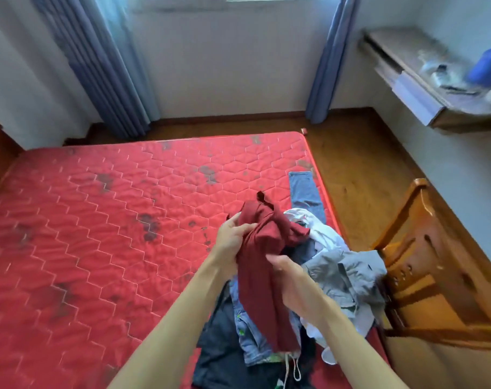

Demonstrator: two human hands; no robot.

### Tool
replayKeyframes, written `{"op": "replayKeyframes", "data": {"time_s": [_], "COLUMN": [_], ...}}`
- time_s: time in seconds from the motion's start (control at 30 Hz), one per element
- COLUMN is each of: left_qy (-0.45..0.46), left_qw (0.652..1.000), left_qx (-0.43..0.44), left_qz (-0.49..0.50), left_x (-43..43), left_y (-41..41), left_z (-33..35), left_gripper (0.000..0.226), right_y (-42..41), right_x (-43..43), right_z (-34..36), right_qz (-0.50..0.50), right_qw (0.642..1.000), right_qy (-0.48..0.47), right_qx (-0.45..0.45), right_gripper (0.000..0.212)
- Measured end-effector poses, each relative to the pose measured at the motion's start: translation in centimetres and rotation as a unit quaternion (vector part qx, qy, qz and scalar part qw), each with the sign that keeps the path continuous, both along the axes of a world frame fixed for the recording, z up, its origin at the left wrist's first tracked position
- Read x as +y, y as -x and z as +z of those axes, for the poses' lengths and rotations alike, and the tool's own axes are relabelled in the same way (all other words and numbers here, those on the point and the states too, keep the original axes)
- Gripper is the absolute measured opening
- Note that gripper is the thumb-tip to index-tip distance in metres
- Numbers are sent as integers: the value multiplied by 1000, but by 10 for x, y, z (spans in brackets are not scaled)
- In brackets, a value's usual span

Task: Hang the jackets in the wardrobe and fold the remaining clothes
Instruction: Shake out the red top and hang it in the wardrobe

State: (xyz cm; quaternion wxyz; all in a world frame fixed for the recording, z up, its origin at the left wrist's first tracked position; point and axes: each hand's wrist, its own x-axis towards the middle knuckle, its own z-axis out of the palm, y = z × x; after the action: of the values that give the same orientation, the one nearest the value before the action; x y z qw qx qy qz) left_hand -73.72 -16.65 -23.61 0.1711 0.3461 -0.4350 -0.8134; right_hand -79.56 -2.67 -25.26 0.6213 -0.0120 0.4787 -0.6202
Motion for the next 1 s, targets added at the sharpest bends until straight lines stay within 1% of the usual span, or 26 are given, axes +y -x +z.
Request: {"op": "replayKeyframes", "data": {"time_s": [0.07,0.13,0.2,0.23,0.27,0.3,0.37,0.4,0.47,0.53,0.6,0.67,0.73,0.77,0.8,0.87,0.9,0.93,1.0], "left_qy": [21,33,47,59,72,85,126,153,189,181,178,184,185,183,182,184,182,179,165], "left_qw": [999,998,996,995,995,995,992,987,974,965,955,943,930,924,919,908,903,898,897], "left_qx": [27,50,61,62,56,44,1,-26,-75,-94,-106,-114,-113,-104,-92,-75,-67,-59,-43], "left_qz": [-15,-22,-36,-43,-44,-34,10,39,101,162,211,253,298,318,337,369,384,397,408], "left_x": [11,22,35,42,49,55,61,61,57,50,44,37,26,21,14,1,-5,-11,-21], "left_y": [-16,-34,-52,-62,-71,-80,-98,-107,-126,-142,-156,-166,-177,-183,-189,-200,-205,-209,-217], "left_z": [24,46,69,80,90,100,115,119,123,124,125,127,130,134,137,143,146,150,157], "left_gripper": [27,29,33,32,30,28,23,21,15,13,15,16,16,16,16,17,15,12,13], "right_y": [4,6,4,-1,-5,-8,-13,-13,-9,-2,4,11,21,27,33,48,55,63,81], "right_x": [11,20,24,25,25,24,27,28,32,38,41,43,41,41,42,44,46,49,54], "right_z": [-6,-14,-18,-15,-14,-8,6,10,19,26,44,62,77,81,88,99,104,107,110], "right_qz": [-27,-51,-77,-99,-121,-147,-174,-166,-162,-147,-132,-132,-140,-140,-147,-168,-185,-206,-241], "right_qw": [998,993,985,976,969,965,969,976,980,985,987,985,978,975,972,967,964,959,950], "right_qy": [-32,-63,-51,-28,-4,11,50,61,67,73,81,109,154,171,179,176,175,181,189], "right_qx": [-49,-86,-149,-190,-216,-216,-166,-130,-91,-57,-33,-8,6,17,39,76,75,72,63], "right_gripper": [52,60,62,60,52,38,7,10,14,20,17,5,40,50,48,29,24,32,56]}}
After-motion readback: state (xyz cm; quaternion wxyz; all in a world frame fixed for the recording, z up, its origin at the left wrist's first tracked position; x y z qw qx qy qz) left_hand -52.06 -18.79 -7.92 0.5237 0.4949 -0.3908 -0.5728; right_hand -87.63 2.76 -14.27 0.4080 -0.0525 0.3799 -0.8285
